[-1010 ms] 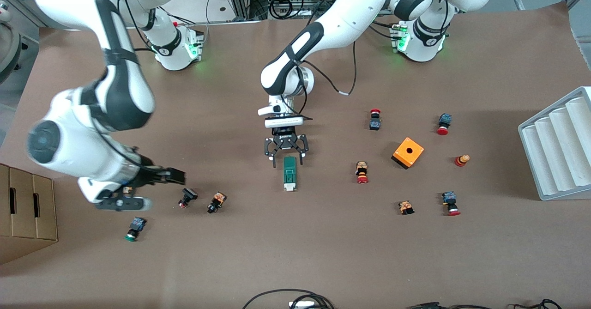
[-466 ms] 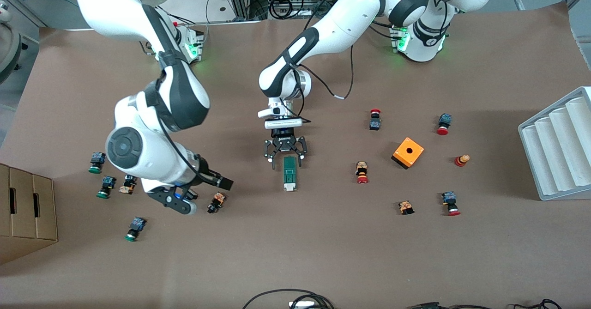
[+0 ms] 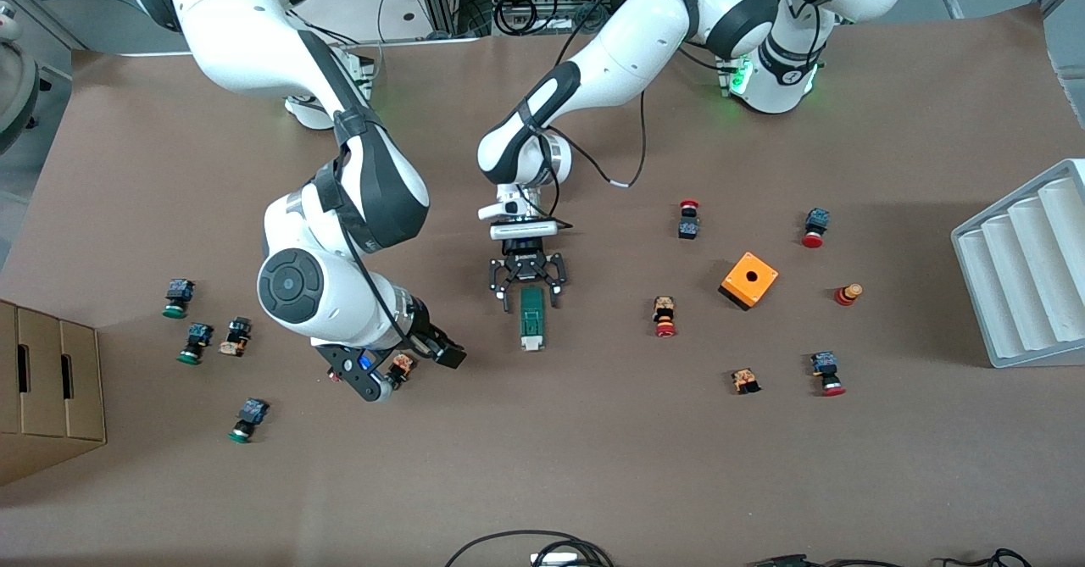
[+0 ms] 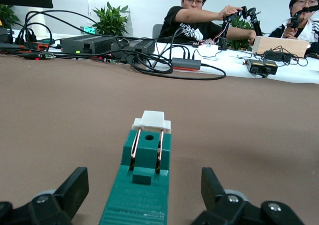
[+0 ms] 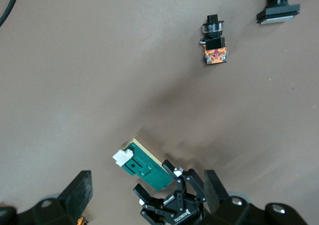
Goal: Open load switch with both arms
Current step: 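Lift the switch with the left gripper while the right gripper approaches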
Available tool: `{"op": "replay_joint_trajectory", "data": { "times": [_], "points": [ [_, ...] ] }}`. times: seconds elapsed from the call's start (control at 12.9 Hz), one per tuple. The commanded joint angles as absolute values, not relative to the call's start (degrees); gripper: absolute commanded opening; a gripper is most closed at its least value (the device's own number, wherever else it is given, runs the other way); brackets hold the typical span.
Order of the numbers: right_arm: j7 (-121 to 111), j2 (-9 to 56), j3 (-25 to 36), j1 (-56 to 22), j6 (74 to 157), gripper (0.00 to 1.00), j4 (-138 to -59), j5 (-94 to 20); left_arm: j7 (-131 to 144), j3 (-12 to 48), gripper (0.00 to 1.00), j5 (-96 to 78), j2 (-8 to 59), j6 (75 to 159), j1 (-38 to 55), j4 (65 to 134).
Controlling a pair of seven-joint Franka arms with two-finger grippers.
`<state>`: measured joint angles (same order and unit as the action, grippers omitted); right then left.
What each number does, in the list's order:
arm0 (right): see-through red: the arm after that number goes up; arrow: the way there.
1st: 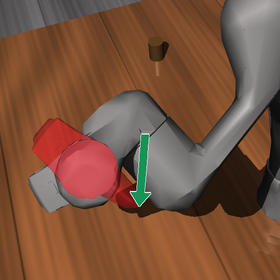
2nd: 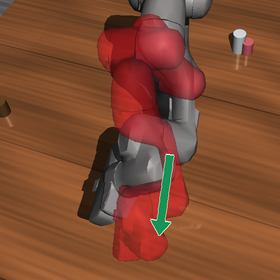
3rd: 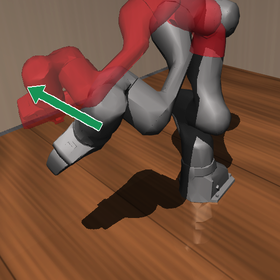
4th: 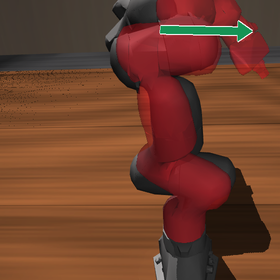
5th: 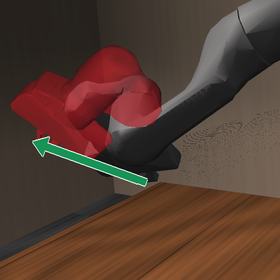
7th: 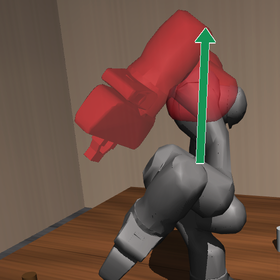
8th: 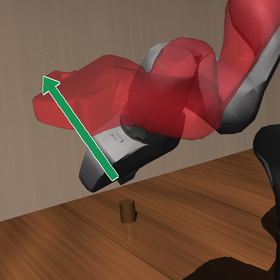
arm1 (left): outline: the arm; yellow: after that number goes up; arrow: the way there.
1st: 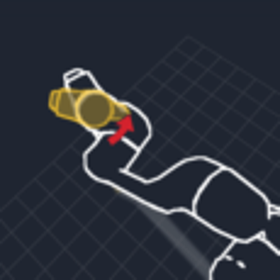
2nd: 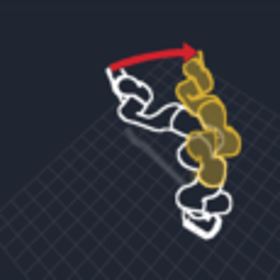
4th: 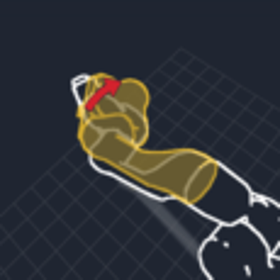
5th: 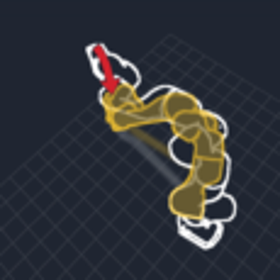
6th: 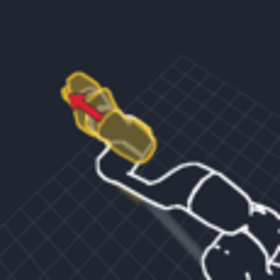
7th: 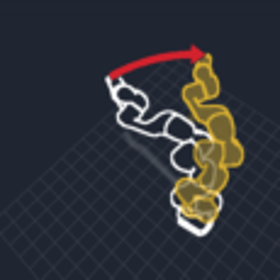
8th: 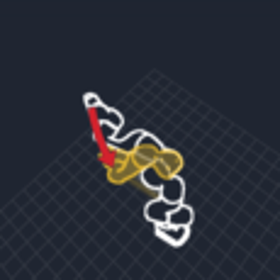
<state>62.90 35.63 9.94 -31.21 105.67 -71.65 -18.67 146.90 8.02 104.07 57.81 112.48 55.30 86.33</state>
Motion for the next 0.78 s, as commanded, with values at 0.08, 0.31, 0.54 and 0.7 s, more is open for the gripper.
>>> {"op": "replay_joint_trajectory", "data": {
  "times": [0.08,0.31,0.54,0.7],
  "points": [
    [66.1,36.9,10.1,-31.0,105.2,1.00,-69.4,-20.0,148.2,8.4,1.00,105.1,60.0,109.7,56.4,83.5],
    [69.6,36.9,9.8,-31.1,105.4,1.00,-69.7,-20.0,148.3,9.1,1.00,105.1,60.8,108.8,56.4,83.2],
    [74.3,37.7,8.9,-32.8,105.0,1.00,-70.0,-20.0,148.3,9.2,1.00,105.2,61.5,108.6,56.4,83.0],
    [77.9,38.4,8.5,-33.0,105.4,1.00,-70.0,-20.4,148.2,9.2,1.00,105.2,62.0,108.6,56.4,82.8]
  ]
}}
